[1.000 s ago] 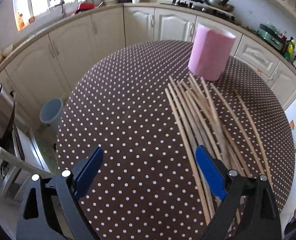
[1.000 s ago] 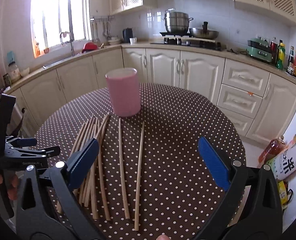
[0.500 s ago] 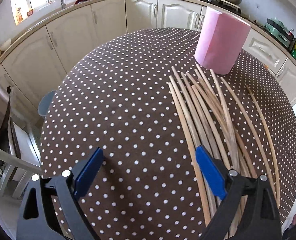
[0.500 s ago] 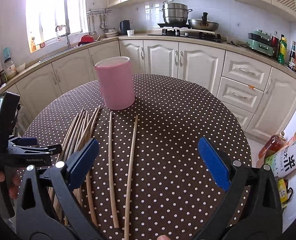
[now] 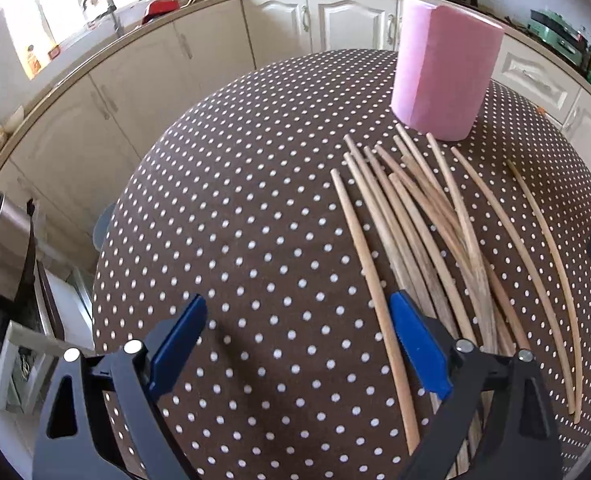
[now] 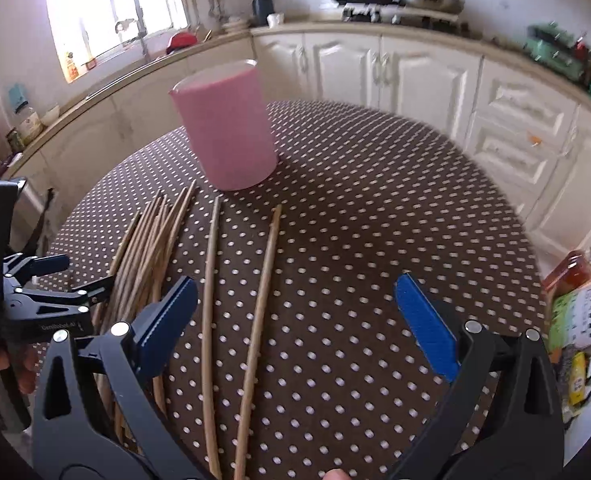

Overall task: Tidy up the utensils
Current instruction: 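Lower both tools toward the pile of wooden chopsticks, then close the right tool on one chopstick while the left tool grasps another chopstick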

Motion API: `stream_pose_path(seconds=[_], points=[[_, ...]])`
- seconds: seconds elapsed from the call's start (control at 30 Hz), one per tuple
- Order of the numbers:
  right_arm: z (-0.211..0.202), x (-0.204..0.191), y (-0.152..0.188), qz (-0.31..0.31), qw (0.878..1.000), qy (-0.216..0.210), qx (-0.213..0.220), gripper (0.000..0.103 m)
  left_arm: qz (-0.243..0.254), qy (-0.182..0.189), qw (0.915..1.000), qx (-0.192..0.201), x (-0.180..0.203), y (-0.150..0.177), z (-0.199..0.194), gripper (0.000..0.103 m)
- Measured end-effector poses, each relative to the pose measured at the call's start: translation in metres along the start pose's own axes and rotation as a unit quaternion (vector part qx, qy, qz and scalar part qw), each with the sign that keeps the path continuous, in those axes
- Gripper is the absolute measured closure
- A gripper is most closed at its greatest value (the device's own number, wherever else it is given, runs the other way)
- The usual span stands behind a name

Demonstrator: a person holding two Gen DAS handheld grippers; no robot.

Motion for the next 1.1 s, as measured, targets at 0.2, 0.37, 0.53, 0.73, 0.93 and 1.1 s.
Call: stream_pose_path(seconds=[0.2,0.37,0.53,0.73,0.93,1.1], points=[[0.033,-0.010,-0.006,-0.024,0.997,-0.013,-0.068,0.041,-0.001,0.036,0.9994,0.004,0.015,-0.022,0.004,0.045],[0.053,-0.012,-0.008,-0.029,0.992,-0.012,-0.122,0.071,0.007,0.049,0.9988,0.008,0.026,-0.044,0.011,0.062],[0.063,-0.024,-0.008,-0.085,0.984,0.010,-0.158,0.083,0.009,0.068,0.9977,0.003,0.037,-0.063,0.016,0.093],[0.077,-0.029,-0.016,-0.094,0.977,0.020,-0.189,0.097,-0.019,0.109,0.9939,-0.007,0.030,-0.100,0.029,0.097],[0.081,-0.026,-0.042,-0.064,0.980,-0.003,-0.187,0.097,-0.032,0.134,0.9904,-0.004,0.022,-0.117,0.029,0.097],[0.054,-0.034,-0.065,-0.054,0.986,-0.037,-0.154,0.097,-0.032,0.137,0.9895,0.032,0.008,-0.131,-0.001,0.097]])
Point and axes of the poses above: each gripper's, at about its wrist camera, not at the fingertips, and z roughly the way its jaws point, x to its right, y to its underside, the point moved 10 cm from there along z, roughly the way its jaws point, and after that the axes turned 7 degrees about z, right-handed, at the moved point
